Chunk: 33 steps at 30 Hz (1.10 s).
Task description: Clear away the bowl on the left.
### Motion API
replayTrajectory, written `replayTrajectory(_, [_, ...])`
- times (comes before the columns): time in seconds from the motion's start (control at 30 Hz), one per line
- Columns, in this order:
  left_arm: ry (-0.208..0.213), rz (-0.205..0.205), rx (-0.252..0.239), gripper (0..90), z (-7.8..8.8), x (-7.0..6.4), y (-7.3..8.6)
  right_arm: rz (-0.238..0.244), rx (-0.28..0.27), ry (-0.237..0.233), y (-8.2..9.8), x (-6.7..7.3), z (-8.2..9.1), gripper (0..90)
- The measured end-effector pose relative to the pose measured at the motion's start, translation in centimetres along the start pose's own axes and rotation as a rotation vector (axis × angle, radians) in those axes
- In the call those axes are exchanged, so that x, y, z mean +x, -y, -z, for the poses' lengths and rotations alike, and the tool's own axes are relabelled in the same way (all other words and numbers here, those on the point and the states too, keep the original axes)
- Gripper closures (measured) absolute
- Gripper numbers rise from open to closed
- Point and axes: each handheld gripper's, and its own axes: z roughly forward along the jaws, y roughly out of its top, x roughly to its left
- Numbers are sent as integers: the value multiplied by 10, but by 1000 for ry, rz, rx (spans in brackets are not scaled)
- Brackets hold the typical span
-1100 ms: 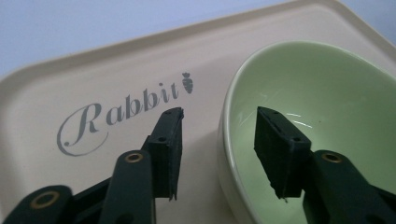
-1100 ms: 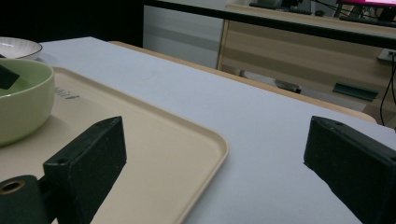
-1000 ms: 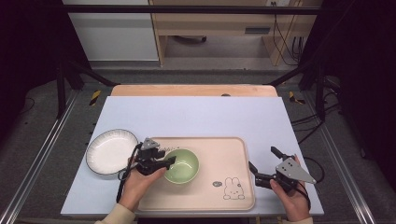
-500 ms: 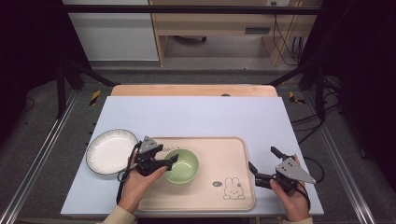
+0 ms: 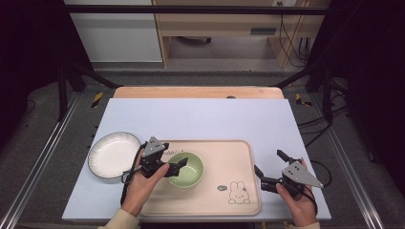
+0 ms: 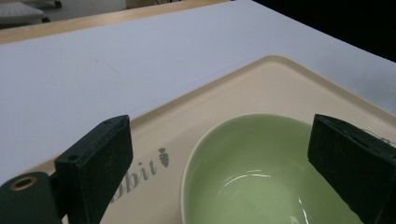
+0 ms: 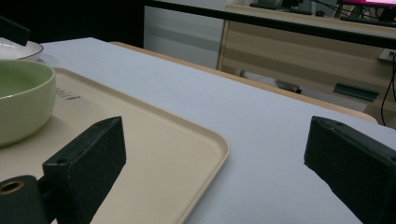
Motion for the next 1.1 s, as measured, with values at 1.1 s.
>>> replayTrajectory(1.1, [-11, -74, -137, 45, 60, 22, 12, -8, -13, 10, -1, 0, 1, 23])
